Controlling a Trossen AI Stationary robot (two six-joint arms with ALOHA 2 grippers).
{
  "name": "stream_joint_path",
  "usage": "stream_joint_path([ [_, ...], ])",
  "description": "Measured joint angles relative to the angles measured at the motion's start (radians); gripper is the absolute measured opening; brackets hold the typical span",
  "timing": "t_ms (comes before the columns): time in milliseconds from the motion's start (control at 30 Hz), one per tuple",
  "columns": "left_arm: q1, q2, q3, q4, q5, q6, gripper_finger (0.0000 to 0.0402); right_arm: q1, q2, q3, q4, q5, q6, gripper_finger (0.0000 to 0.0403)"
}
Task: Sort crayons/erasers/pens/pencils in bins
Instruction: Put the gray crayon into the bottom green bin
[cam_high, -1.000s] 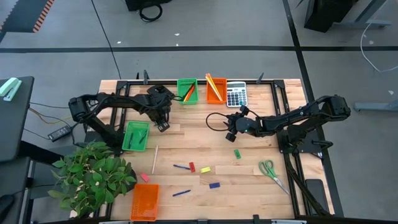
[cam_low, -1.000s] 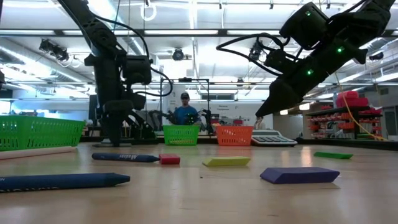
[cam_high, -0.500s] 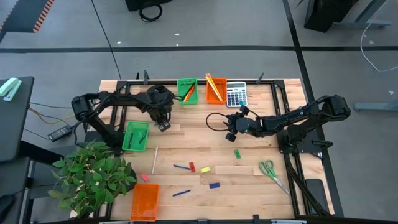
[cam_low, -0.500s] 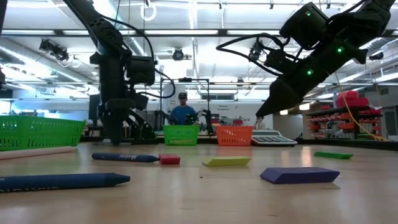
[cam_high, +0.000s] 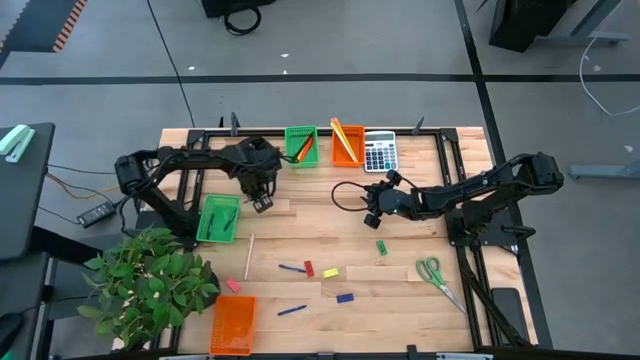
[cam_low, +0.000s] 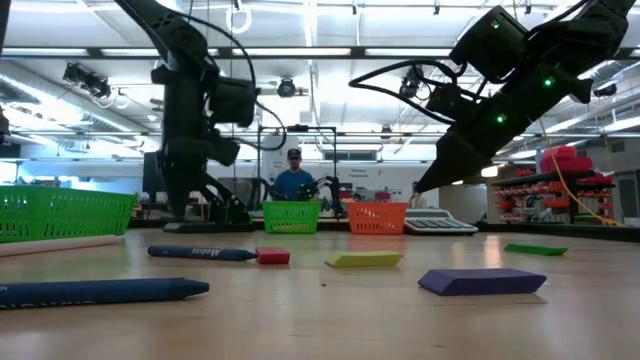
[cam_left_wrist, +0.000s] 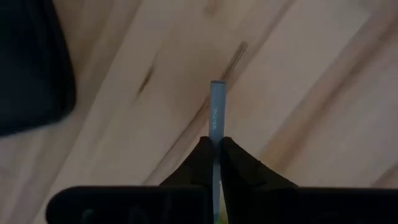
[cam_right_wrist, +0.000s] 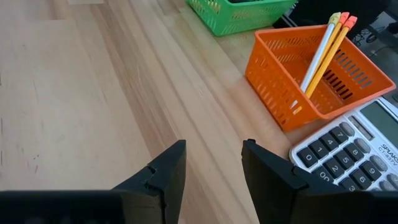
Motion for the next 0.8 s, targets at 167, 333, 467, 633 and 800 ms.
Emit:
stream_joint_path([
  [167,-0.034,-0.037,0.075,-0.021,-0.003,0.000,0.0020,0.000,0.000,0.000,-0.004,0.000,0.018,0.0162],
  [333,-0.068,-0.123,0.093,-0.078,-0.036,-0.028,0.0019,0.000,0.000,0.000,-0.037,0.000,0.045,0.0162],
  [467,-0.095,-0.238,0.055,-0.070,-0.038,-0.081,0.0017,0.004,0.000,0.000,-0.075,0.000,0.076,0.0162],
  [633,-0.132,-0.383,-0.017,-0.068,-0.061,-0.205,0.0020,0.026,0.000,0.000,-0.091,0.000,0.093,0.0162],
  [800,-0.188,-0.487,-0.110,-0.081,-0.107,-0.316,0.0018,0.045,0.000,0.000,-0.090,0.000,0.099,0.0162],
])
